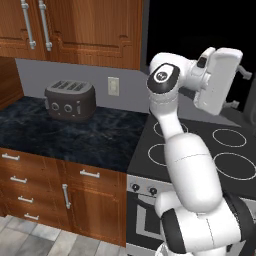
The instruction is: Place the bowl containing the mushroom and onion in the microwave. Close the microwave door and press the start button to microwave the meal.
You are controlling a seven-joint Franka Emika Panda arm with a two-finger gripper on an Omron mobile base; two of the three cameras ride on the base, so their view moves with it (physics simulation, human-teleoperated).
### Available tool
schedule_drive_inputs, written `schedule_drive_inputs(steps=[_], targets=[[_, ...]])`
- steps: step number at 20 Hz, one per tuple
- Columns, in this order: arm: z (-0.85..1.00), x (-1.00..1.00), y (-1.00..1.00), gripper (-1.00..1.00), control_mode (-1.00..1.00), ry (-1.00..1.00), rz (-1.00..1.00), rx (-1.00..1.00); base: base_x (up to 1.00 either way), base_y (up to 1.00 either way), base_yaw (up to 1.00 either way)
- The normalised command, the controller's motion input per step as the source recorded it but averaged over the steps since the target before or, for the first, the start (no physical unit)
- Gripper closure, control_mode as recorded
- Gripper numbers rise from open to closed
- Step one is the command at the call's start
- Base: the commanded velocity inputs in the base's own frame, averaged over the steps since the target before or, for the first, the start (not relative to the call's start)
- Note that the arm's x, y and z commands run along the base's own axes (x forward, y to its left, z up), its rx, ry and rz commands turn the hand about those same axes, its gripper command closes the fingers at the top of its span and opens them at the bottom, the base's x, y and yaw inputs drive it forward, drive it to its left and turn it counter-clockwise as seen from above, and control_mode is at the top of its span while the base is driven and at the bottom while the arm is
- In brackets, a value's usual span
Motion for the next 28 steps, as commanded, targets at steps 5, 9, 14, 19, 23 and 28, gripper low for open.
schedule_drive_inputs(steps=[5, 9, 14, 19, 23, 28], targets=[[0.06, 0.08, -0.46, -1.0, -1.0, 0.0, 0.38, 0.16, 0.0, 0.0, 0.0], [0.0, 0.33, -0.28, -1.0, -1.0, 0.0, 0.54, 0.12, 0.0, 0.0, 0.0], [0.0, 0.78, -0.16, -1.0, -1.0, 0.02, 0.6, 0.12, 0.0, 0.0, 0.0], [-0.06, 0.79, -0.2, -1.0, -1.0, 0.0, 0.6, 0.13, 0.0, 0.0, 0.0], [-0.11, 0.81, -0.25, -1.0, -1.0, -0.03, 0.51, 0.12, 0.0, 0.0, 0.0], [-0.17, 0.88, -0.19, -1.0, -1.0, -0.05, 0.43, 0.09, 0.0, 0.0, 0.0]])
